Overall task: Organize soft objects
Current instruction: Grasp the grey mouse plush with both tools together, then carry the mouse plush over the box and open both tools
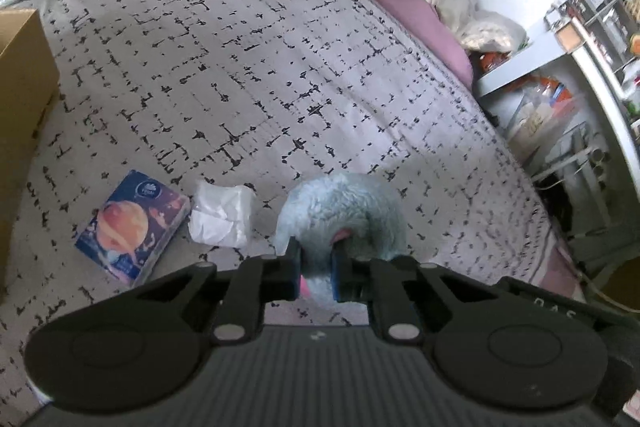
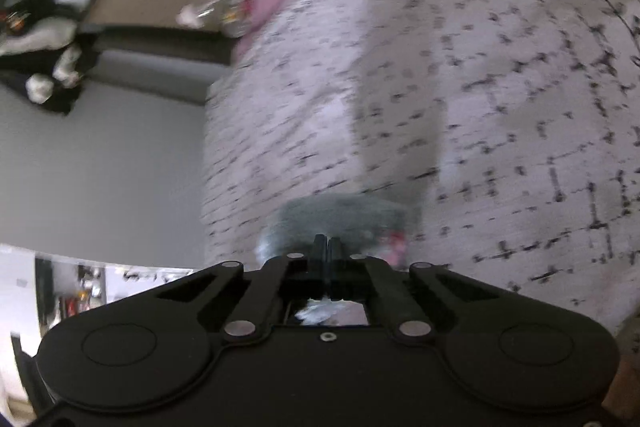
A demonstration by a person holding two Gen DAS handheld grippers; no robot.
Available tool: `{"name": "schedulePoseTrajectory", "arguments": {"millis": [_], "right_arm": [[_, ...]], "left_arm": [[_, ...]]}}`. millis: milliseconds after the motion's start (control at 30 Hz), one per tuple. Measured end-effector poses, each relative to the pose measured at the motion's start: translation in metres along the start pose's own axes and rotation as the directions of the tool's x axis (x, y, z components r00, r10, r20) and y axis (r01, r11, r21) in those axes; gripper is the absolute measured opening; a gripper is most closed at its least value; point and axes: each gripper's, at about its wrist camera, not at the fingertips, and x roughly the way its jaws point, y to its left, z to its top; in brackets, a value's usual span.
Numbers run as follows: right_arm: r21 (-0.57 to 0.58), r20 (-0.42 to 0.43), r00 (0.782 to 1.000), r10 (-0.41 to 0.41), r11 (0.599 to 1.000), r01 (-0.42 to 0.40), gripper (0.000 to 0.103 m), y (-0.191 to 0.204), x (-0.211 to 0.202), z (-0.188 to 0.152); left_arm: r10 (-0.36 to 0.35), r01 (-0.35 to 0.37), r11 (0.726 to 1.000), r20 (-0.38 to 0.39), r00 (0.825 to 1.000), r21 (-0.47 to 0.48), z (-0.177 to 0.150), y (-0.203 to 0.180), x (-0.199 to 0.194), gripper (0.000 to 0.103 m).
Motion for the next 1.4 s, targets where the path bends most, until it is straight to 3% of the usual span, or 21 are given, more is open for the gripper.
{"name": "schedulePoseTrajectory", "arguments": {"millis": [133,200,233,267,367,467,567,867,967,1100,1400], "right_arm": [[-0.011,0.005,1.0,0.002,1.0,-0.002,0.001,0.003,-0.011,-0.003],[0.005,-0.011,1.0,0.014,1.0,-0.014,0.008,0.001,-0.015,-0.003],[0.012,-0.018,1.0,0.014,1.0,-0.014,0.014,0.0,-0.018,-0.004],[0.021,-0.022,1.0,0.019,1.0,-0.018,0.027,-0.002,-0.02,-0.004],[0.034,-0.017,0.999,0.038,0.999,-0.037,0.048,-0.005,-0.028,-0.006],[0.046,-0.025,0.997,0.078,0.996,-0.077,0.063,-0.003,-0.03,-0.006],[0.038,-0.039,0.992,0.119,0.992,-0.118,0.069,0.004,-0.03,-0.007],[0.014,-0.068,0.993,0.101,0.995,-0.1,0.065,0.011,-0.02,-0.014],[-0.006,-0.083,0.99,0.112,0.994,-0.113,0.044,0.017,-0.016,-0.019],[-0.054,-0.088,0.989,0.116,0.991,-0.121,0.036,0.025,-0.015,-0.027],[-0.188,-0.092,0.988,0.124,0.972,-0.14,0.035,0.053,-0.017,-0.05]], "left_arm": [[0.001,-0.001,1.0,0.036,0.999,-0.009,-0.004,0.002,-0.014,0.012],[0.002,-0.001,1.0,0.049,0.999,-0.011,-0.005,0.004,-0.022,0.012],[0.0,0.001,1.0,0.057,0.998,-0.009,-0.005,0.004,-0.025,0.012],[-0.003,0.004,1.0,0.062,0.998,-0.01,-0.006,0.004,-0.028,0.012],[-0.008,0.009,1.0,0.074,0.997,-0.018,-0.005,0.005,-0.035,0.012],[-0.014,0.015,1.0,0.092,0.996,-0.012,-0.005,0.003,-0.044,0.012],[-0.02,0.021,1.0,0.103,0.994,-0.013,-0.004,0.002,-0.053,0.012],[-0.033,0.039,0.998,0.118,0.993,-0.046,0.0,0.015,-0.071,0.012],[-0.045,0.051,0.997,0.115,0.992,-0.051,-0.001,0.019,-0.077,0.012],[-0.04,0.047,0.997,0.123,0.992,-0.057,-0.001,0.025,-0.083,0.012],[-0.019,0.032,0.996,0.16,0.987,-0.08,-0.002,0.047,-0.106,0.012]]}}
